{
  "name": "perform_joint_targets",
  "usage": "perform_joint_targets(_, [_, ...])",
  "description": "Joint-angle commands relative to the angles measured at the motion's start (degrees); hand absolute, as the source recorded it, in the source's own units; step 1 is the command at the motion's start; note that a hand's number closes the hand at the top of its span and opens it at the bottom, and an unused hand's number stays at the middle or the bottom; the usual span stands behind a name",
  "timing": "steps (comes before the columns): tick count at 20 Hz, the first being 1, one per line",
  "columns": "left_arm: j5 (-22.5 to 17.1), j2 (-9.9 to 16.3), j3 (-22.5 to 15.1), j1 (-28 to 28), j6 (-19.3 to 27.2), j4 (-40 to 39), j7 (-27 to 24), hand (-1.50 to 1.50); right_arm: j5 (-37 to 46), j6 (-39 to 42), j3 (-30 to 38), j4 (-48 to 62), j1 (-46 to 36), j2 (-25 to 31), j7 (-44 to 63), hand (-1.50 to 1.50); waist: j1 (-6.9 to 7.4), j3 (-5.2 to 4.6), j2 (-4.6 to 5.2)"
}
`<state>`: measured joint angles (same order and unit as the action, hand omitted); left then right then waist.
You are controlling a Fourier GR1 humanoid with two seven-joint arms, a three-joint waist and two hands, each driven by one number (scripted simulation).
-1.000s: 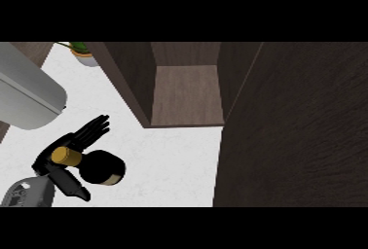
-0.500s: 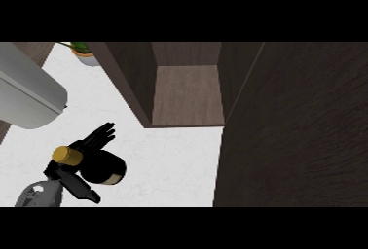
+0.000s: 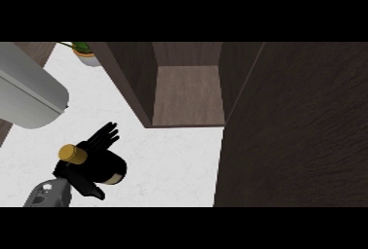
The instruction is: Pick up the wine, place it into the cabinet and close the cabinet
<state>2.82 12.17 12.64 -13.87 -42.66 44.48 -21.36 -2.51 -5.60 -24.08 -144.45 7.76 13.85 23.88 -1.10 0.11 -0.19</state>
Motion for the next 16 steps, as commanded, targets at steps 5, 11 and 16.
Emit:
perform_joint_targets(5, [-2.82, 0.62, 1.21, -2.46, -5.06, -7.56, -3.62, -1.50, -3.80, 0.00, 1.83, -12.51, 2.66, 1.15, 4.49, -1.50, -0.19, -0.20, 0.23])
perform_joint_targets(11, [-3.90, -1.81, -0.16, -2.96, -4.62, -6.51, -2.00, -1.50, -2.21, -0.23, -0.21, -14.38, 3.00, 1.51, 6.56, -1.50, -0.19, -0.18, 0.01])
perform_joint_targets(16, [-4.28, -4.04, -1.72, -1.69, -3.33, -4.42, -1.39, 1.50, -1.76, -1.51, 0.62, -13.55, 0.67, 1.21, 8.89, -1.50, 0.27, -0.16, -0.01])
